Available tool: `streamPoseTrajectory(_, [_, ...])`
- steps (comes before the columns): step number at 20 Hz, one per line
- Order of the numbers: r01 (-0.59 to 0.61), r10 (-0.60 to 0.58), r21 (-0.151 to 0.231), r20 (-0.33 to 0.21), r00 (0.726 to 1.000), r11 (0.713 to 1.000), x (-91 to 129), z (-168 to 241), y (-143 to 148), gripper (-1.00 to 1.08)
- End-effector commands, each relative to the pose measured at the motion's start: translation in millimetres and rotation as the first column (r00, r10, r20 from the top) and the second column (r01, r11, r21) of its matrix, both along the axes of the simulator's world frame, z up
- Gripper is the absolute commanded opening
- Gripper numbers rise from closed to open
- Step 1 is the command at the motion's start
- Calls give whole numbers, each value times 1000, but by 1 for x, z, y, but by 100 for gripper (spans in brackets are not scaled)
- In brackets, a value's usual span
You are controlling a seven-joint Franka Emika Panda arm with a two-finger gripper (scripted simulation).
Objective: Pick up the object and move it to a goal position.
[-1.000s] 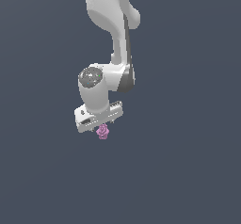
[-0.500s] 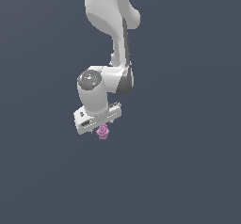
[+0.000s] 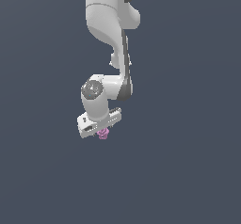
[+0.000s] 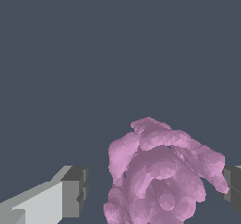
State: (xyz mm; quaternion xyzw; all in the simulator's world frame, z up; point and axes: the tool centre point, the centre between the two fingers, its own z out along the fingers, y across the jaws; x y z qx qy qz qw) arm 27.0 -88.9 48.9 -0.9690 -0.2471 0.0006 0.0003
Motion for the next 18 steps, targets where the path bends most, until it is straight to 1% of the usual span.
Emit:
streamPoseTrajectory(1, [-1, 1, 0, 1, 1000, 1000, 1, -7, 0, 100])
streamPoseTrajectory(4, [-1, 1, 0, 1, 1000, 1000, 2, -8, 0, 100])
streamPoseTrajectory(5, [-1, 1, 0, 1, 1000, 1000, 2, -8, 0, -100])
streamPoseTrajectory(18, [3, -3, -2, 5, 1000, 1000, 2, -6, 0, -100])
